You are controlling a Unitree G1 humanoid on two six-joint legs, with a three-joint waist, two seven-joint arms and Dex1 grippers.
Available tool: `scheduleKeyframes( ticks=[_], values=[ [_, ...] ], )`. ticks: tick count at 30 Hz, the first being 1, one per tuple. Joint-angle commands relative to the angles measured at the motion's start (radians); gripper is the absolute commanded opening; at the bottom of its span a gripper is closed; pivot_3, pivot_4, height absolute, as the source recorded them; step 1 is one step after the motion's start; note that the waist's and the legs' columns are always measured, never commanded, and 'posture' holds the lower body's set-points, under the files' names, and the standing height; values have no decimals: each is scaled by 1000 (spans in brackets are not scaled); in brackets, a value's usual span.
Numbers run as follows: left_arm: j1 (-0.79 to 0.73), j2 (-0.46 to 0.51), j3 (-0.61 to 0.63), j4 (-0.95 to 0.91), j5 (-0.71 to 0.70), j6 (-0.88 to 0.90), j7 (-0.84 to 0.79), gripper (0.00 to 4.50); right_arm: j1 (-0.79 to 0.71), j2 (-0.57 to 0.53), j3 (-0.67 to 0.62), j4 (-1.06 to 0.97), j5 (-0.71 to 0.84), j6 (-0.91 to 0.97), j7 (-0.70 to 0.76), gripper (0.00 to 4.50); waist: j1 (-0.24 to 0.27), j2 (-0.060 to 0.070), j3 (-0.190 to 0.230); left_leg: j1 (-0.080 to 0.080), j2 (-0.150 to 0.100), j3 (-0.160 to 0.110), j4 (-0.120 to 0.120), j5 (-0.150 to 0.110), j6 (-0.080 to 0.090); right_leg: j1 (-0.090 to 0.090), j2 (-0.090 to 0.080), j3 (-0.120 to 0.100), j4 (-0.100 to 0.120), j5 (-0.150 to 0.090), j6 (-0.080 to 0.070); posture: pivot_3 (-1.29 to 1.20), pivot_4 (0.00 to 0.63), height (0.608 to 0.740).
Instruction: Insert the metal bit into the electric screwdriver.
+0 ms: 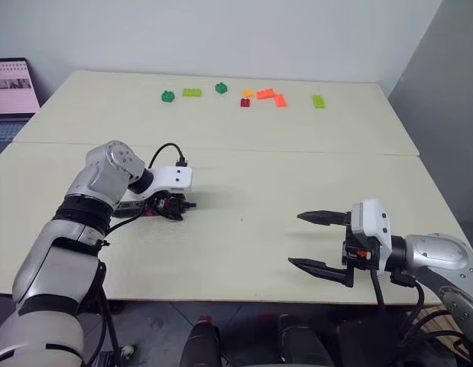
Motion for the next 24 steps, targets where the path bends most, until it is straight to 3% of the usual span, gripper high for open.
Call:
scheduleKeyframes(
  ticks=[1, 3, 17, 24],
  values=[
    [3, 4, -7, -14, 18, -6, 7, 1938, -1, -4, -11, -30, 9, -5, -1, 4500, 0, 0, 0, 0, 0, 0, 0, 0, 0, 0, 0, 0, 0, 0, 0, 0, 150, 740],
    [7, 6, -7, -18, 20, -9, 3, 1648, 1, -4, -14, -30, 10, -7, -1, 4500, 0, 0, 0, 0, 0, 0, 1, 0, 0, 1, 0, 0, 0, 0, 1, 0, 150, 740],
    [4, 16, 29, -69, -9, -33, -6, 1648, -8, -15, -32, -35, 27, 2, 4, 4500, 0, 0, 0, 0, 0, 0, 1, 0, 0, 1, 0, 0, 0, 0, 0, 0, 150, 740],
    [-65, -134, 229, -281, -258, 360, 68, 1647, -40, -35, -93, -21, 90, 17, 16, 4500, 20, -1, 1, -7, 0, -5, 6, 0, 0, -1, 0, -5, 0, 1, 1, 0, 150, 740]
  ],
)
